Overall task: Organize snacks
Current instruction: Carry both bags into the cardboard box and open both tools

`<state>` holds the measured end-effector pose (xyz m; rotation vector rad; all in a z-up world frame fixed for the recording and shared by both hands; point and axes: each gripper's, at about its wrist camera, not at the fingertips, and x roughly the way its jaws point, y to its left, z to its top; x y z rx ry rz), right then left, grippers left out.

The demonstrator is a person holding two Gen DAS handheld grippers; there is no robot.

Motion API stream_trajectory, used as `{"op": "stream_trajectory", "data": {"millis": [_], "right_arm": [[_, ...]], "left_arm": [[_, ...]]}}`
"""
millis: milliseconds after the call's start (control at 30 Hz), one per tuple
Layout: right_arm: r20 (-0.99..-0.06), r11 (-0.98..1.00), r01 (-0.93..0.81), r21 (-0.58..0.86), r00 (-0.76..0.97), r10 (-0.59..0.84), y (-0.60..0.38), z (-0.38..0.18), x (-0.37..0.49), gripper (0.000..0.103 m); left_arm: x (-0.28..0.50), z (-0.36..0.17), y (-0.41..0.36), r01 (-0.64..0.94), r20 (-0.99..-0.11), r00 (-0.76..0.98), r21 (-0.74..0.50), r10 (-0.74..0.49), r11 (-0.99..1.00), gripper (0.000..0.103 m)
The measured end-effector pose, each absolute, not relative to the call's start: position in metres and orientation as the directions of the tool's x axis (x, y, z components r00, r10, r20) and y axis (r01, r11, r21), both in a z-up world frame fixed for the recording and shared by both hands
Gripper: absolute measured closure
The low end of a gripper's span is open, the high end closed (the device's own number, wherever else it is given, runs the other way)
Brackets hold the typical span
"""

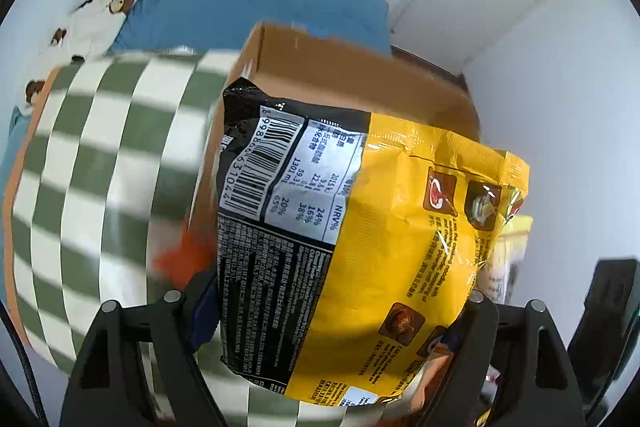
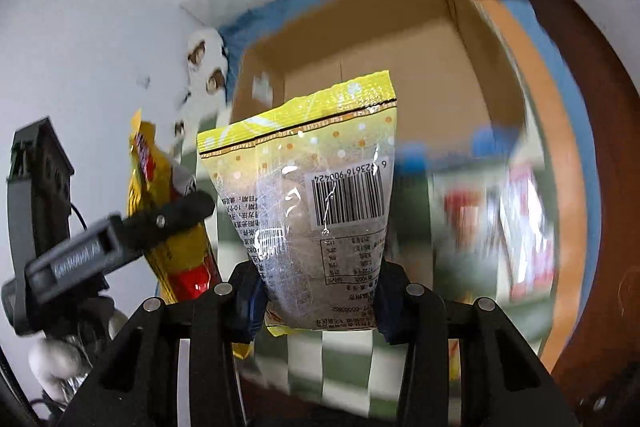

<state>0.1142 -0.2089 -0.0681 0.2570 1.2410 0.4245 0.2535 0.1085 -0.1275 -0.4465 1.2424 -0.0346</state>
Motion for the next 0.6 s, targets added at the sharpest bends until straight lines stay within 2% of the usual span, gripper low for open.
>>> {"op": "stream_trajectory", "data": {"millis": [167,300,533,600], "right_arm": [[-0.882,0.918,-0.136,0.372,0.256,0.396,-0.18,-0.089,0.225,0.058],[-0.919,0.94,-0.11,0.324,0.199,0.341,-0.181,-0.124,0.283,0.058],[-0.954,0.961,-0.085,0.261,0.128,0.271,-0.185,-0.169,0.323,0.058],[-0.957,0.963,-0.084,0.255,0.121,0.264,-0.19,-0.181,0.336,0.058]], "left_arm": [[0.359,-0.171,0.1,-0.244,-0.944,0.252,-0.273,-0.211,0.93,0.021],[0.408,-0.217,0.098,-0.257,-0.965,0.17,-0.241,-0.201,0.936,0.021],[0.445,-0.269,0.089,-0.264,-0.976,0.087,-0.217,-0.201,0.94,0.02],[0.443,-0.265,0.085,-0.272,-0.976,0.084,-0.216,-0.201,0.938,0.02]]}}
